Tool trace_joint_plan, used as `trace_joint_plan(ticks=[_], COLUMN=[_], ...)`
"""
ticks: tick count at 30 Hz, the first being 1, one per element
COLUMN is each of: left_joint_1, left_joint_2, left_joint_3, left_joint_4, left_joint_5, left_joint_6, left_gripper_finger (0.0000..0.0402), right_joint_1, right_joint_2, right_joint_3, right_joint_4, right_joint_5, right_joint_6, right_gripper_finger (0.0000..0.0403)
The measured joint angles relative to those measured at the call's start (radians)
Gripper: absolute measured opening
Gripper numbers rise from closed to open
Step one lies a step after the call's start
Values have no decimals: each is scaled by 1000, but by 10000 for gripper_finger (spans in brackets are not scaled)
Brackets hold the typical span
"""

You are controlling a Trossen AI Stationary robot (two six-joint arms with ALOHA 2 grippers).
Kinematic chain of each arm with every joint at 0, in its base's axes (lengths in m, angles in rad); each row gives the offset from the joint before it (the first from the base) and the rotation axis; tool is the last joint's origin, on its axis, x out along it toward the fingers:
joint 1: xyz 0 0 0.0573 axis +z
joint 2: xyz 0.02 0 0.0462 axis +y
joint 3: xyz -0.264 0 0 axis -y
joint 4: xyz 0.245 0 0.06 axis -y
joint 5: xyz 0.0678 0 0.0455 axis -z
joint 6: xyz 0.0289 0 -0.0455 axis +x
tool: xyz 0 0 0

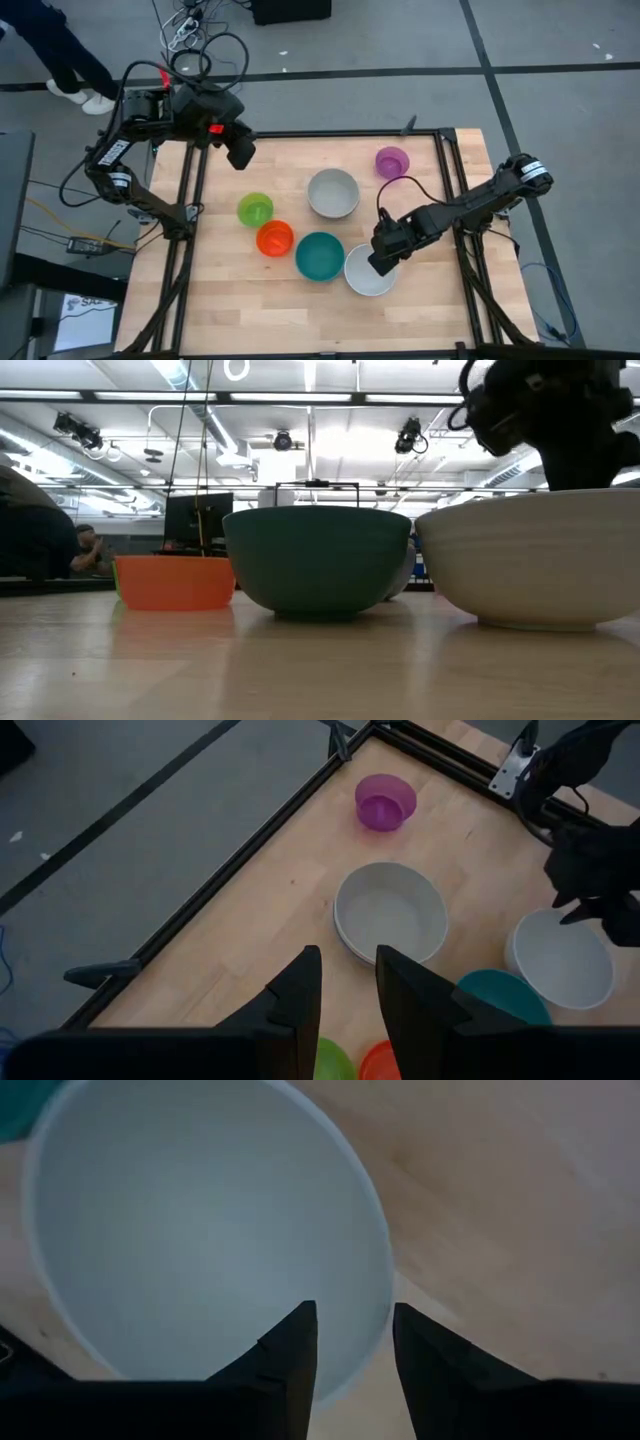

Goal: Nest bowls inside each other
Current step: Stack the white bowl on top of the grey bowl

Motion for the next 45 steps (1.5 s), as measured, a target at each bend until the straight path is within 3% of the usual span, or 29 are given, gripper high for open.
trace_joint_plan(ticks=[10, 14, 17, 27, 31, 38, 45], left_joint_1=[0, 0, 0, 0, 0, 0, 0], left_joint_2=[0, 0, 0, 0, 0, 0, 0], left_joint_3=[0, 0, 0, 0, 0, 0, 0], left_joint_4=[44, 75, 88, 100, 100, 101, 100], left_joint_5=[0, 0, 0, 0, 0, 0, 0], left_joint_6=[-19, -20, -20, -20, -20, -20, -39], left_gripper_finger=[108, 108, 108, 108, 108, 108, 108], right_joint_1=[-1, -8, -9, -90, -191, -498, -741], right_joint_2=[0, -4, -8, -61, -71, -61, 31], right_joint_3=[-113, -113, -88, 104, 220, 239, 240], right_joint_4=[141, 143, 139, 25, -65, -21, 77], right_joint_5=[6, 19, 44, 123, 180, 238, 106], right_joint_6=[22, -8, -51, -162, -279, -512, -724], right_gripper_finger=[116, 51, 10, 2, 1, 1, 0])
